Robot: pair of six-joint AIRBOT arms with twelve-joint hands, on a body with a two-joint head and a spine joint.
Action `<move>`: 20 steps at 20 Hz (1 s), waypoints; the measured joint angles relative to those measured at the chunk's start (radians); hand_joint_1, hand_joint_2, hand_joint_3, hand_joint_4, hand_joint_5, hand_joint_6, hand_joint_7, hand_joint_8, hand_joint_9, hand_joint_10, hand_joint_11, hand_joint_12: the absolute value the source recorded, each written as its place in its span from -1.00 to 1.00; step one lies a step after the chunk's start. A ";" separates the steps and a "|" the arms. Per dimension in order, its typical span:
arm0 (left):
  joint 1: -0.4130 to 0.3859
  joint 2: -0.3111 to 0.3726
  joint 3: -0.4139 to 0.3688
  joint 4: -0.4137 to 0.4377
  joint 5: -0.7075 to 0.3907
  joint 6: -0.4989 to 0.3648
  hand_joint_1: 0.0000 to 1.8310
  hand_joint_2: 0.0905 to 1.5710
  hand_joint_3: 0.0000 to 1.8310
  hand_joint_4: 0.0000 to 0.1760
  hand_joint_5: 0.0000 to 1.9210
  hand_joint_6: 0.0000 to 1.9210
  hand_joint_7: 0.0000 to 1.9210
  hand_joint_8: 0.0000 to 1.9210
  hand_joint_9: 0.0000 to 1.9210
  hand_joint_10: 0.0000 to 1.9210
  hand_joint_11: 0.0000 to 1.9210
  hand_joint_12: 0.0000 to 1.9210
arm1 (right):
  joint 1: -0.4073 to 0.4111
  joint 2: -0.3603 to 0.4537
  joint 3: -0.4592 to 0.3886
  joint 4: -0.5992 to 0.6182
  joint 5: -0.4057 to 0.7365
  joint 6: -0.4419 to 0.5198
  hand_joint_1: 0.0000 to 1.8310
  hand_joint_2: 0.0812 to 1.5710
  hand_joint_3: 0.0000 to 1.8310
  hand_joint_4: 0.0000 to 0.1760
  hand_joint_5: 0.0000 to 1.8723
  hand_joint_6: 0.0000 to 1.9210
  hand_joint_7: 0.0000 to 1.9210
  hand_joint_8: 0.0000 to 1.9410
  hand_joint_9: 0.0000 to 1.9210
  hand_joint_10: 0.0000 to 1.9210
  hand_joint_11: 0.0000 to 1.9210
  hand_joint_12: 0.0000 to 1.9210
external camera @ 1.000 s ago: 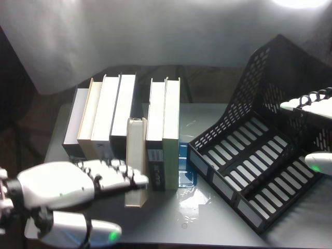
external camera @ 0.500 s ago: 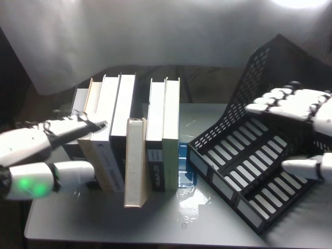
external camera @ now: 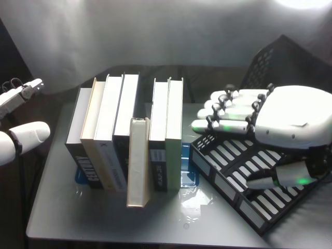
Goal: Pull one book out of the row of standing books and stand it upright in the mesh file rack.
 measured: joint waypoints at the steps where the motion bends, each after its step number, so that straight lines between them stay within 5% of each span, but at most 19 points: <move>1: 0.008 -0.009 0.005 -0.024 -0.007 0.000 -0.79 0.70 -1.00 -0.93 -1.00 -1.00 -1.00 -1.00 -1.00 -1.00 -1.00 -1.00 | 0.024 -0.018 0.012 -0.055 -0.025 0.030 -0.29 0.45 -1.00 -1.00 -1.00 -1.00 -1.00 -1.00 -1.00 -1.00 -1.00 -1.00; 6: 0.047 -0.044 0.046 -0.208 -0.037 0.000 -0.75 0.72 -1.00 -1.00 -1.00 -1.00 -1.00 -1.00 -1.00 -1.00 -1.00 -1.00 | 0.124 -0.118 0.054 -0.358 -0.073 0.204 -0.39 0.43 -1.00 -1.00 -1.00 -1.00 -1.00 -1.00 -1.00 -1.00 -1.00 -1.00; 9: 0.046 -0.053 0.068 -0.256 -0.030 0.000 -0.70 0.70 -1.00 -1.00 -0.99 -1.00 -1.00 -1.00 -1.00 -1.00 -1.00 -1.00 | 0.142 -0.154 0.073 -0.420 -0.080 0.219 -0.35 0.38 -1.00 -1.00 -1.00 -1.00 -1.00 -1.00 -1.00 -1.00 -0.96 -0.98; 11: 0.043 -0.066 0.081 -0.273 -0.016 0.000 -0.68 0.70 -1.00 -1.00 -0.98 -0.99 -1.00 -1.00 -1.00 -1.00 -1.00 -1.00 | 0.150 -0.171 0.083 -0.457 -0.098 0.222 -0.37 0.38 -1.00 -1.00 -1.00 -1.00 -1.00 -1.00 -1.00 -1.00 -0.99 -1.00; 14: 0.040 -0.071 0.098 -0.278 -0.004 0.000 -0.68 0.70 -1.00 -1.00 -0.96 -0.99 -1.00 -1.00 -1.00 -1.00 -1.00 -1.00 | 0.171 -0.207 0.100 -0.504 -0.122 0.222 -0.11 0.28 -1.00 -1.00 -1.00 -1.00 -1.00 -1.00 -1.00 -1.00 -1.00 -1.00; 20: 0.006 -0.079 0.131 -0.260 0.034 0.000 -0.64 0.69 -1.00 -1.00 -0.93 -0.98 -1.00 -1.00 -1.00 -1.00 -1.00 -1.00 | 0.189 -0.275 0.146 -0.556 -0.134 0.222 -0.08 0.28 -1.00 -1.00 -1.00 -1.00 -1.00 -1.00 -1.00 -1.00 -1.00 -1.00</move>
